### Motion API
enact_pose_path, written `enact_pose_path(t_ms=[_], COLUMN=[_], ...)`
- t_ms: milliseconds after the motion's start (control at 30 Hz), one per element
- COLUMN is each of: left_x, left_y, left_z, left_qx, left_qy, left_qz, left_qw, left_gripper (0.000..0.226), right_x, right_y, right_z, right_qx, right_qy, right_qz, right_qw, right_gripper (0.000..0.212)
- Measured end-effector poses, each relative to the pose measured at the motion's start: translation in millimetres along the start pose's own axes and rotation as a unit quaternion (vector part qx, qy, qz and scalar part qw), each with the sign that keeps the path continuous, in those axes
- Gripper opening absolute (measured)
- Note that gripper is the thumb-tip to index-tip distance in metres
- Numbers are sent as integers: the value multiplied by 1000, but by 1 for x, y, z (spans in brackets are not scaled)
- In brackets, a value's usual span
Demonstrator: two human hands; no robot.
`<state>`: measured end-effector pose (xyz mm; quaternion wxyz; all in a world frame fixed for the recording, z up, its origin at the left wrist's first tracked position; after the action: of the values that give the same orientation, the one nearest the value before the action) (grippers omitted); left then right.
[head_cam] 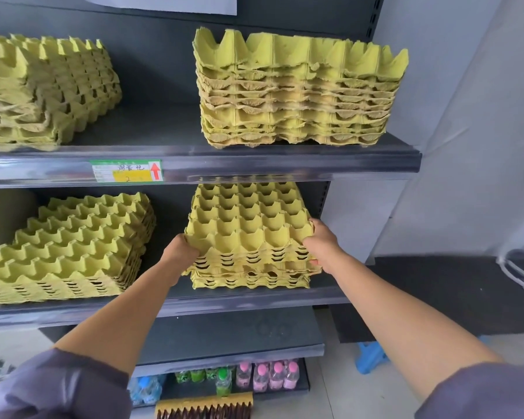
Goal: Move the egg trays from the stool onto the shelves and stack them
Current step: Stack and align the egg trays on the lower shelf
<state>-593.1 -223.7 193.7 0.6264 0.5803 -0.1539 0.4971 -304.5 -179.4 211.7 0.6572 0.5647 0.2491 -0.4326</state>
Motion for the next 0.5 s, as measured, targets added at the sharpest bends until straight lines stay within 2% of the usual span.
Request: enact_pose_path(t_ms=[267,500], left_x=[10,29], left_y=[5,8], left_z=[4,-1], left_qx=[14,12], left_qy=[-43,-81], left_qz=[48,109], left_qw=[998,991], left_gripper=[48,54], right_x=[-8,-12], right_y=[14,20], right_z=[2,3], right_qx=[41,57], right_qy=[65,73], right_qz=[-3,-51], right_qw=[997,994], right_gripper=[65,63])
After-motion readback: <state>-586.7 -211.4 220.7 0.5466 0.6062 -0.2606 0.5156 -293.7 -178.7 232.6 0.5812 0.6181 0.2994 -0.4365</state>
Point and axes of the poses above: each hand's wrist, its own z-axis away from the middle knuckle, its own y-axis out of the back of the hand, x = y × z, the point moved 4 cm from there along -z, towards the middle knuckle
